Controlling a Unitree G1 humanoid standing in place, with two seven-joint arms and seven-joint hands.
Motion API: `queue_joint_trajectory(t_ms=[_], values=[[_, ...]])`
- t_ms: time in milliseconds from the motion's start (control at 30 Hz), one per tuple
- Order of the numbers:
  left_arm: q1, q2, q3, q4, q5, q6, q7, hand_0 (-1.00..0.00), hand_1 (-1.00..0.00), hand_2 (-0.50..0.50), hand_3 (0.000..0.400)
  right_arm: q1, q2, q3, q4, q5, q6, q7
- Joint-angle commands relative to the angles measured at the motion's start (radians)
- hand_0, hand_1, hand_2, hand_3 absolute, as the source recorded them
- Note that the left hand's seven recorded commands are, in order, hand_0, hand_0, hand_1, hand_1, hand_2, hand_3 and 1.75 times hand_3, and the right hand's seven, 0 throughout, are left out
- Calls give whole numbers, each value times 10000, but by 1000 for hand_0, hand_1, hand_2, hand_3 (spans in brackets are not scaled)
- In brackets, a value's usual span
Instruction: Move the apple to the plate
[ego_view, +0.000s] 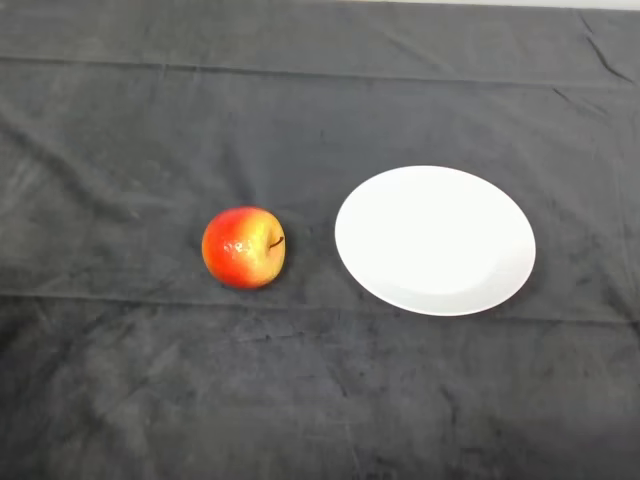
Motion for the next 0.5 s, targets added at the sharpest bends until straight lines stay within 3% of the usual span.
queue_joint_trajectory(t_ms=[33, 500], values=[[-290, 89, -71, 169, 225, -425, 151, 0, 0, 0, 0, -298, -208, -186, 252, -114, 35, 24], [-301, -315, -651, -764, 959, -585, 660, 0, 0, 0, 0, -298, -207, -186, 250, -115, 35, 23]])
